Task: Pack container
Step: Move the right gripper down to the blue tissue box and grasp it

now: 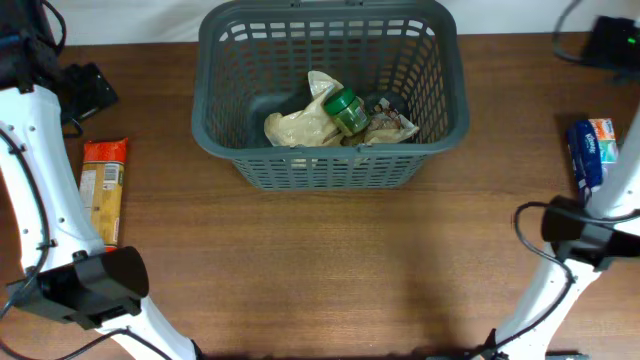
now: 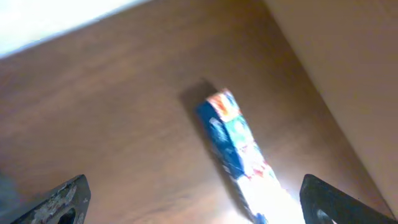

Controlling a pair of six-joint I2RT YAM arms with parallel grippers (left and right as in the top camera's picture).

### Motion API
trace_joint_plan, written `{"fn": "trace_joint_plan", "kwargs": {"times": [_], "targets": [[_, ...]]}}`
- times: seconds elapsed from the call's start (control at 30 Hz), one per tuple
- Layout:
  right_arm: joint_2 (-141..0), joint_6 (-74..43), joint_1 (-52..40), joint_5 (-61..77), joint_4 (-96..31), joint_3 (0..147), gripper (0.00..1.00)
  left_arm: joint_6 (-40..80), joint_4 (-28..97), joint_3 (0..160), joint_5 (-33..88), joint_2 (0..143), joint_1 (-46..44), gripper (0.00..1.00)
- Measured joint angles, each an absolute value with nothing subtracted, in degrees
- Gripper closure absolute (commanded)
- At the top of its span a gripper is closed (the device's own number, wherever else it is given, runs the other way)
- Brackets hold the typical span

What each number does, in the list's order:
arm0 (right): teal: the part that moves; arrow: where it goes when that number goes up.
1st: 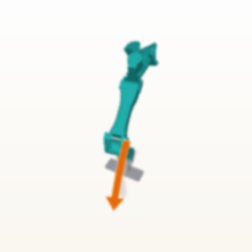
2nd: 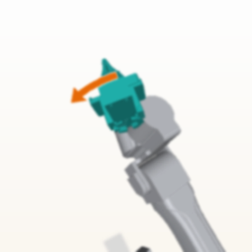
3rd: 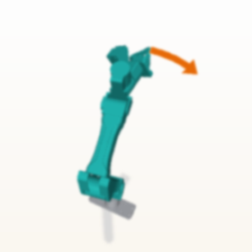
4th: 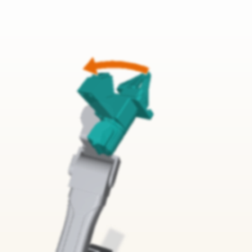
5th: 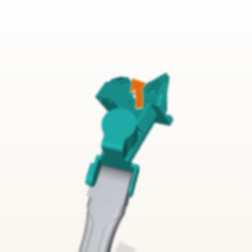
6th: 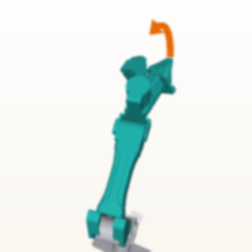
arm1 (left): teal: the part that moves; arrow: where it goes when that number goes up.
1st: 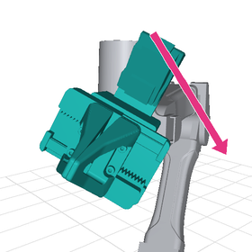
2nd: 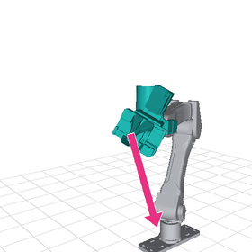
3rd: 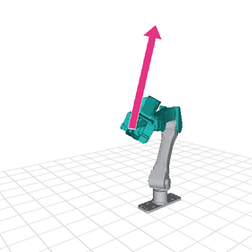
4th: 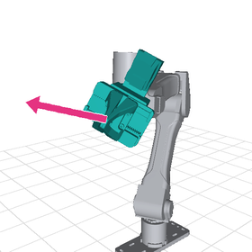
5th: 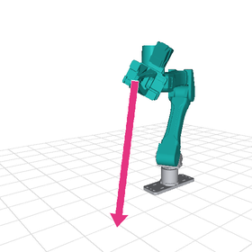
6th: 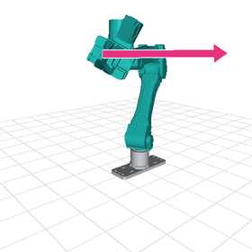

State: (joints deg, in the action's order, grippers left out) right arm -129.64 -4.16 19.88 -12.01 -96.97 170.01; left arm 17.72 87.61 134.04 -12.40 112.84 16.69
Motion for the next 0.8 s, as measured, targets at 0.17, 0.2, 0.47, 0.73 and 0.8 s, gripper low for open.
{"fn": "trace_joint_plan", "kwargs": {"times": [0.17, 0.2, 0.47, 0.73, 0.8], "targets": [[-129.58, -1.65, 25.47, -12.01, -96.92, 160.38, 0.01, 17.72, 87.61, 134.04, -12.34, 112.84, 16.69, 0.01], [-129.58, -1.17, 26.44, -12.01, -96.64, 157.73, 0.01, 17.72, 87.57, 134.04, -12.34, 112.84, 16.69, 0.01], [-129.58, 3.46, 33.30, -11.25, -89.69, 136.51, 0.01, 17.72, 86.78, 134.04, -12.19, 112.84, 16.69, 0.01], [-129.58, 10.61, 37.60, -6.46, -82.39, 122.41, 0.01, 17.72, 86.76, 134.04, -12.19, 112.84, 16.69, 0.01], [-129.58, 12.14, 37.95, -5.43, -80.55, 120.05, 0.01, 17.72, 86.74, 134.04, -12.19, 112.84, 16.69, 0.01]]}}
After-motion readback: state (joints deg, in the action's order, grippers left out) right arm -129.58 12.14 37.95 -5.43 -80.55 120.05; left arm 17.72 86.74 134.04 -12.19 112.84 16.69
